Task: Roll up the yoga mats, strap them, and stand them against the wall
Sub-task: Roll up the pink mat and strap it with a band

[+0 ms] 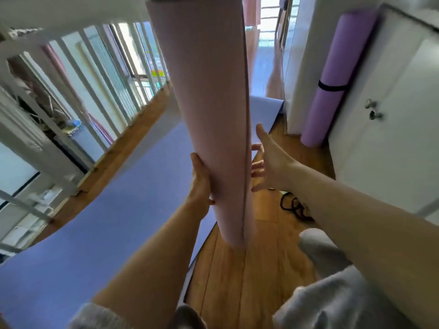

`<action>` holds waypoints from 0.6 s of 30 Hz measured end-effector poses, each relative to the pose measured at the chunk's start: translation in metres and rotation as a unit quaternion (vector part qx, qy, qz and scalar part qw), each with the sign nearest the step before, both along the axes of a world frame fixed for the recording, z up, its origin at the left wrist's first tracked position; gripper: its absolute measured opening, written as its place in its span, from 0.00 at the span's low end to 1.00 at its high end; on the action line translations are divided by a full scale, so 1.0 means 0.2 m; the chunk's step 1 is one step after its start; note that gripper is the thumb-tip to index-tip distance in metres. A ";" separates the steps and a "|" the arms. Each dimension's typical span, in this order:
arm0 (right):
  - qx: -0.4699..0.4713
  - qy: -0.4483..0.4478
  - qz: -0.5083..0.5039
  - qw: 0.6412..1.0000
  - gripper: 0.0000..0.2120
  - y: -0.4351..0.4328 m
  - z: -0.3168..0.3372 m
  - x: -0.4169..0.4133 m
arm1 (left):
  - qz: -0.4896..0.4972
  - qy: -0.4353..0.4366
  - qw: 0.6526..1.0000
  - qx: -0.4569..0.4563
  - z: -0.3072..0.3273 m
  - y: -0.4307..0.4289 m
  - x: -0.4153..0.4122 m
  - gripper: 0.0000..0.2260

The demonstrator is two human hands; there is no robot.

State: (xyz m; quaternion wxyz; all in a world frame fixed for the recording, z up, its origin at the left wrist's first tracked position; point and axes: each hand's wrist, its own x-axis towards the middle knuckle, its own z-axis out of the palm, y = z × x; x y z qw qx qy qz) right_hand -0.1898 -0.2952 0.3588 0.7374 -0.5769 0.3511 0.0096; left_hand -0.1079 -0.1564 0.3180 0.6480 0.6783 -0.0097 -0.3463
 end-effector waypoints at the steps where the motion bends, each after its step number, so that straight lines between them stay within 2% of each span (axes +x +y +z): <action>1: 0.013 0.007 -0.006 1.000 0.36 -0.02 -0.04 0.00 | -0.002 -0.003 1.000 0.002 -0.06 -0.02 0.00 0.35; 7: 0.054 0.050 0.013 0.997 0.37 -0.16 -0.16 0.03 | 0.019 -0.002 1.000 0.022 -0.26 -0.15 0.01 0.34; 11: 0.063 0.052 0.039 0.996 0.36 -0.21 -0.16 0.01 | -0.001 -0.021 1.000 0.019 -0.25 -0.15 0.02 0.34; 14: -0.011 0.029 0.004 1.000 0.38 -0.21 -0.15 -0.01 | -0.005 -0.054 0.998 0.037 -0.23 -0.12 0.03 0.31; 16: -0.078 -0.042 -0.069 0.994 0.33 -0.19 -0.12 -0.03 | -0.004 -0.113 0.992 0.054 -0.19 -0.09 0.05 0.22; 18: -0.192 -0.109 -0.110 0.969 0.28 -0.18 -0.08 -0.06 | 0.019 -0.185 0.981 0.049 -0.12 -0.05 0.07 0.16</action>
